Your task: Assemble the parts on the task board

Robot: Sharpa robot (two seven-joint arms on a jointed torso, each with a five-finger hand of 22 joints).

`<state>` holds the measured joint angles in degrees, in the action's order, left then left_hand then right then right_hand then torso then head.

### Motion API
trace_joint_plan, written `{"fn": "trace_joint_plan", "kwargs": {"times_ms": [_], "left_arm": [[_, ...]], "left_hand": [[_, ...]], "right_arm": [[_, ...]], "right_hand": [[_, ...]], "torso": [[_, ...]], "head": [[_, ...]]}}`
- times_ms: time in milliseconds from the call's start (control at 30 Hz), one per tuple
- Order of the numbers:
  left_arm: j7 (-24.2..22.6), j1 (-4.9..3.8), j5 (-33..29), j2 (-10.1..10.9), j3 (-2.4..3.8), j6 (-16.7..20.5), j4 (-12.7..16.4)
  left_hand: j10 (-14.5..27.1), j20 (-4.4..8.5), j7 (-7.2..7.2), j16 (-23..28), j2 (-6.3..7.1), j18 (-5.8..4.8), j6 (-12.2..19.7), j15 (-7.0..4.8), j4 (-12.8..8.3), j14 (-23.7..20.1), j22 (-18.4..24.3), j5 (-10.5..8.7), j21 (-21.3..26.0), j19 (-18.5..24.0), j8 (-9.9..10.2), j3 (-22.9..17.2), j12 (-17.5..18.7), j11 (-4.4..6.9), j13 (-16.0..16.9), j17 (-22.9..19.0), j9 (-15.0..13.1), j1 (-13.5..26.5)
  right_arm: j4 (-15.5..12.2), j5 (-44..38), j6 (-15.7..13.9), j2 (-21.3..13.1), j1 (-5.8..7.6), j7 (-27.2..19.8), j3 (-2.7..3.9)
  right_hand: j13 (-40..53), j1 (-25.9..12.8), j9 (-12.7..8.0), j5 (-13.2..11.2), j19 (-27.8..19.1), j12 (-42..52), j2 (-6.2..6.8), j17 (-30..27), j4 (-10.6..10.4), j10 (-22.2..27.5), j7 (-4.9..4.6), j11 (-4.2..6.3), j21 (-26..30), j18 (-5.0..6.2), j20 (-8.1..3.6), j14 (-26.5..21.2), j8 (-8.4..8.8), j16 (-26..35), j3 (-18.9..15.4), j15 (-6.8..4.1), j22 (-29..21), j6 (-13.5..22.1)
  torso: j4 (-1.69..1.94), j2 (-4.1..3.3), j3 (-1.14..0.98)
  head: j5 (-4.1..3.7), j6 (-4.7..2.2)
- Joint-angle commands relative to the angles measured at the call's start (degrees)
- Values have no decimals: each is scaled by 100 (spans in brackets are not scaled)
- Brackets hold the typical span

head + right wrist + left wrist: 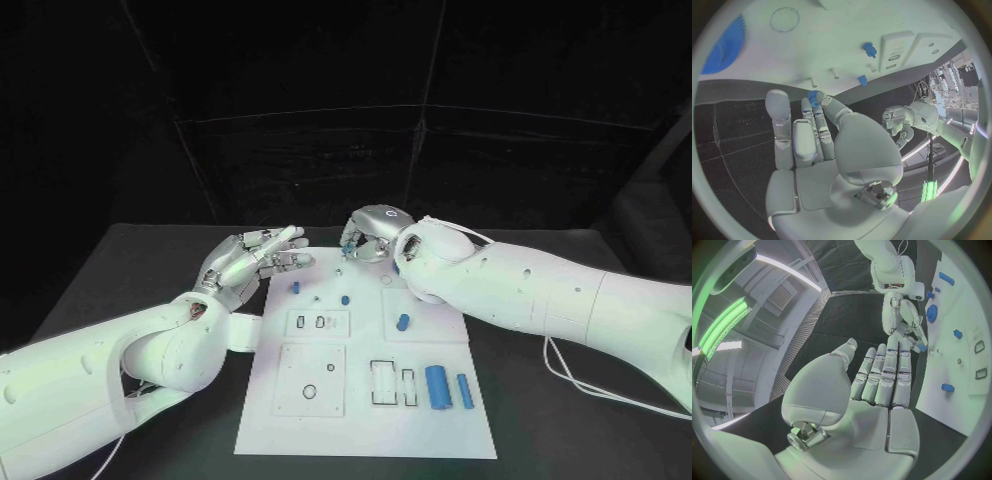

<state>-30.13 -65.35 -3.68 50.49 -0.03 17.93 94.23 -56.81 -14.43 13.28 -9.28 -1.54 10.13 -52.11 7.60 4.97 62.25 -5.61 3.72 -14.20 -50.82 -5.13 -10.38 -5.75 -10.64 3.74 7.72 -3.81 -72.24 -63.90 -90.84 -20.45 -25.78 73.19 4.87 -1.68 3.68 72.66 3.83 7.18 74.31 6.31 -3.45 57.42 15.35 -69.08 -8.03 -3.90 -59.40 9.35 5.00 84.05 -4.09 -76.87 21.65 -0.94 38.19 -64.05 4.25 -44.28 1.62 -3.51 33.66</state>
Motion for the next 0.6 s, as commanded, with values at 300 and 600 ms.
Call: {"fn": "trace_joint_plan", "kwargs": {"times_ms": [300, 600], "left_arm": [[-34, -12, 9, -7, 3, -62, 18], [-28, -13, 9, -2, 3, -65, -38]], "left_hand": [[-14, 11, 76, 35, -26, 42, -10, 31, -40, 11, 5, 16, 29, -35, 26, -8, 16, -18, -9, 5, 8, -22], [-12, 11, 77, 37, -25, 42, -8, 32, -45, 12, 7, 16, 30, -36, 29, -10, 18, -19, -10, 6, 8, -24]], "right_arm": [[139, 1, 324, 123, 30, 128, 5], [186, -57, 490, 161, 32, 210, 4]], "right_hand": [[5, -1, 5, 13, -18, -37, 69, -8, 1, 7, -39, -43, -39, -46, 20, 101, -4, -19, 49, 29, 7, -5], [6, -7, 5, 2, -26, -45, 85, -2, -6, 11, -41, -46, -44, -45, 23, 101, 1, -24, 79, 31, 9, 1]], "torso": [[8, -36, -3], [1, -43, -2]], "head": [[9, 3], [23, -23]]}}
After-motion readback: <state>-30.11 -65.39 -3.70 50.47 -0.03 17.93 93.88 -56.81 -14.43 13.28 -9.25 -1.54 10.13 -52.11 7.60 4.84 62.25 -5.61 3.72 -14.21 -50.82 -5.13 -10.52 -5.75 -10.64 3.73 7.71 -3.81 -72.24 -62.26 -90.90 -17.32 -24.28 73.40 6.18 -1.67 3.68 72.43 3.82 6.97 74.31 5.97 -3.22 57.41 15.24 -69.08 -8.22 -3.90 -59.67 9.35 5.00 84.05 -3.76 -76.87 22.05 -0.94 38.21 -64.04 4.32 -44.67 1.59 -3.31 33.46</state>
